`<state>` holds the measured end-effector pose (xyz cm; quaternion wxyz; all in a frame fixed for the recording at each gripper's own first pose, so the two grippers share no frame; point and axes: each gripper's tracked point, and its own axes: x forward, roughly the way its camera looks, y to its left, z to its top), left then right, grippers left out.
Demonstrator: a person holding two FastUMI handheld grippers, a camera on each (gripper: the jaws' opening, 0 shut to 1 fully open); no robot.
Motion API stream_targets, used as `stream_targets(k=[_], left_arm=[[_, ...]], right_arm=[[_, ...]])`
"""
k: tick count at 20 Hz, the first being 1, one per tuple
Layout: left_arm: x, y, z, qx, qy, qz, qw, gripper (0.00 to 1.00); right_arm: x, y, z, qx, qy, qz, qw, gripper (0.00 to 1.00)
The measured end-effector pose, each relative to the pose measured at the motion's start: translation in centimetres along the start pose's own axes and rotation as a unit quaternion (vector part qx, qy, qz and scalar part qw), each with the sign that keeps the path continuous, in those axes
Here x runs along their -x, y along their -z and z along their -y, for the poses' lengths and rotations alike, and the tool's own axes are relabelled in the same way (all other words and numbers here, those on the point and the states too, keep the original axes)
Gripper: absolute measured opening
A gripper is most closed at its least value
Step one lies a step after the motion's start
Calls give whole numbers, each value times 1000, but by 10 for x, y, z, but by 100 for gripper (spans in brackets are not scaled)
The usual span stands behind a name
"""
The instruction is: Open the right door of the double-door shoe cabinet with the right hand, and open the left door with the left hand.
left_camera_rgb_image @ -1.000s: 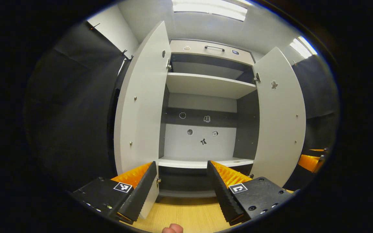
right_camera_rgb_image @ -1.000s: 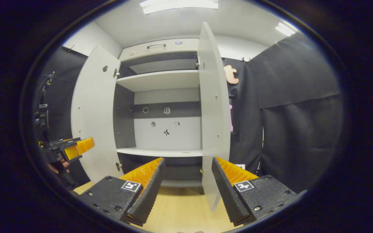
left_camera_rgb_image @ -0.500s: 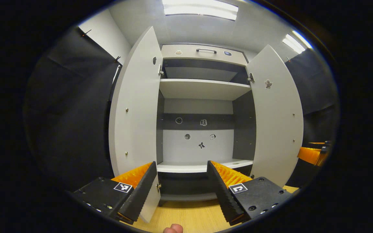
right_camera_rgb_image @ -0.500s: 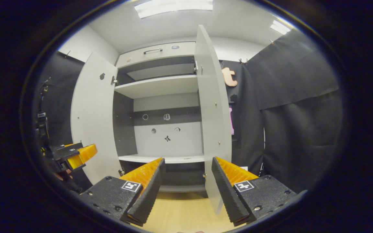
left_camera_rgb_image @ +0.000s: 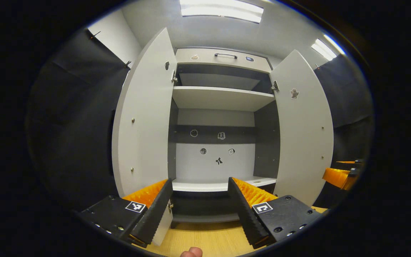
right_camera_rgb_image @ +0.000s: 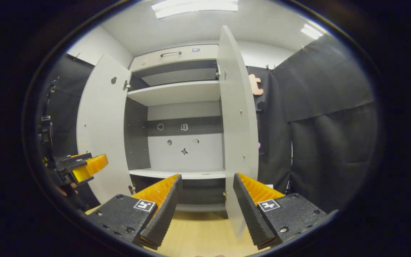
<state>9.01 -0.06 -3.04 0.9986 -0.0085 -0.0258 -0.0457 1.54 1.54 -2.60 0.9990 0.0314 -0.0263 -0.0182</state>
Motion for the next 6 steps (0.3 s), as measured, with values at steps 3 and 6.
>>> stream_targets(k=[3,6], left_arm=[[1,3,-2,-1,-2,-5,1000,93],[3,0,-4,-3,-3,-2,1000,93]], right_arm=[[-1,2,-4,-2,-6,-4,1000,90],[-1,1,-7,0,-8,-3,1000,90]])
